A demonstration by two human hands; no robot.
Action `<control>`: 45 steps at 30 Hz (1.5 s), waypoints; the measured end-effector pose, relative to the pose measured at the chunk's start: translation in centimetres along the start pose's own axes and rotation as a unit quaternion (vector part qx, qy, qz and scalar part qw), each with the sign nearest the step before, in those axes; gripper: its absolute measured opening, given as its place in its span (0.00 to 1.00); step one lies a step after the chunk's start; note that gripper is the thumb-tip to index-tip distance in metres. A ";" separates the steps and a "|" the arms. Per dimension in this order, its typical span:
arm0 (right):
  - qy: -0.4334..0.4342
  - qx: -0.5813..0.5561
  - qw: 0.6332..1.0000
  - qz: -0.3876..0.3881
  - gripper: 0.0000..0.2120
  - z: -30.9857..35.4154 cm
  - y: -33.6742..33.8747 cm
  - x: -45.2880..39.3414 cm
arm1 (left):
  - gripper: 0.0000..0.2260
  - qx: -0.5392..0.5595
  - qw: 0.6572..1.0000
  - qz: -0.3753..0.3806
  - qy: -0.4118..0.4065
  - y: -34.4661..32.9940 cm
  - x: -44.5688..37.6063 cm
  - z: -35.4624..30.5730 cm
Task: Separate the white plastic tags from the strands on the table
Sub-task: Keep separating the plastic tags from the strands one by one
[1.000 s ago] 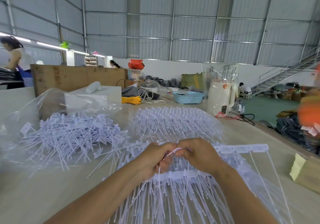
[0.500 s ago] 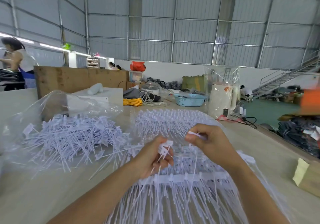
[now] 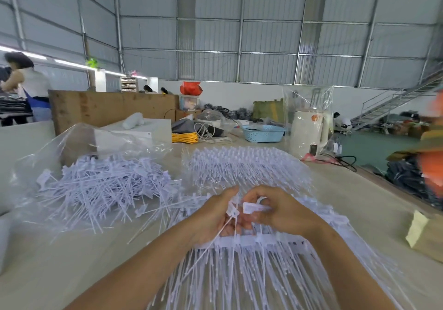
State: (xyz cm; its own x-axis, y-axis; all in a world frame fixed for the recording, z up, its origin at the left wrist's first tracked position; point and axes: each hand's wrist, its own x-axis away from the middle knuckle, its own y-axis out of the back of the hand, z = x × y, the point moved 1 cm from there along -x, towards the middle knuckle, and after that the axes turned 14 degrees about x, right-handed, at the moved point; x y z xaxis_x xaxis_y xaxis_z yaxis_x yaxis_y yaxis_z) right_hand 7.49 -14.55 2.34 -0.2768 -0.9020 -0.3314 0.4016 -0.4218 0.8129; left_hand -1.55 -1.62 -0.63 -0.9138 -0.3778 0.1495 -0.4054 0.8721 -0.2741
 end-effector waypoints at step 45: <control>-0.065 0.020 0.997 -0.019 0.08 -0.5 -3.3 -2.5 | 0.19 -0.071 0.985 -0.069 -0.142 1.8 0.2 -0.9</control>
State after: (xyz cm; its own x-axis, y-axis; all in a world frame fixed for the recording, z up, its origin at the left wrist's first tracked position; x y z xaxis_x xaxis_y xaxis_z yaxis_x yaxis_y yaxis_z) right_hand 7.26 -10.89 0.25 -0.4034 -0.8650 -0.2985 0.3550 -0.4486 0.8202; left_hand -2.44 0.20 -0.28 -0.8287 -0.5507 -0.1001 -0.5375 0.8329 -0.1317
